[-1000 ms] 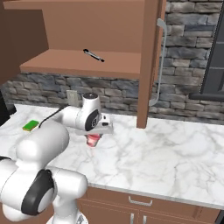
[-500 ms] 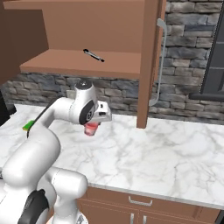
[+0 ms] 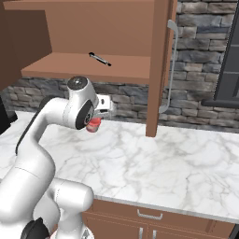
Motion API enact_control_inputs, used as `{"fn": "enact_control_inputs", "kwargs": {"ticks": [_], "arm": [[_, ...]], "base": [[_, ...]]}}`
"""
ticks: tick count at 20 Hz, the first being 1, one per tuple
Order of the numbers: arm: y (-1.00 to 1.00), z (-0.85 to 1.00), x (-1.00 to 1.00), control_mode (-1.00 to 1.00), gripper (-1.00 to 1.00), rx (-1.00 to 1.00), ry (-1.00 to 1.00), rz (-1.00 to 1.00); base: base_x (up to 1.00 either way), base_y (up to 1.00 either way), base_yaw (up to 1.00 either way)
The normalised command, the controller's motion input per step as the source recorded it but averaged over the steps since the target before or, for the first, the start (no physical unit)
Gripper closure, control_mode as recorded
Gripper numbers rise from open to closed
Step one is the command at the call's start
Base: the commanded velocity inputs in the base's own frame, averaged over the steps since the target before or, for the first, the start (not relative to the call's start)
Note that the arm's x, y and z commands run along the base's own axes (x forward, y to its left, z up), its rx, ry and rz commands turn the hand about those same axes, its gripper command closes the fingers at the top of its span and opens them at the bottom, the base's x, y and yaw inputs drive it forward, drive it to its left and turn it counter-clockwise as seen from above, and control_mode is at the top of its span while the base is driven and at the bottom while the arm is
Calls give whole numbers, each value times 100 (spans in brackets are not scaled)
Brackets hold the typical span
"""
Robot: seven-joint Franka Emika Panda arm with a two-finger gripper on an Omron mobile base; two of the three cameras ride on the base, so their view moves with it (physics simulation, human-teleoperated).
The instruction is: Pick the jam and jam from the counter and place them in the cabinets closest to them.
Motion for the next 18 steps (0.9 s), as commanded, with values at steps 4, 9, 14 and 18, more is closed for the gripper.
{"fn": "enact_control_inputs", "kwargs": {"ticks": [4,9,14,18], "arm": [[10,72,-9,-100,100,0,-19,-3],[13,71,-1,-100,100,0,-16,-4],[12,64,3,-100,100,0,-13,-6],[12,57,18,-100,100,0,-8,-8]], "base": [[0,0,0],[0,0,0],[0,0,0],[0,0,0]]}}
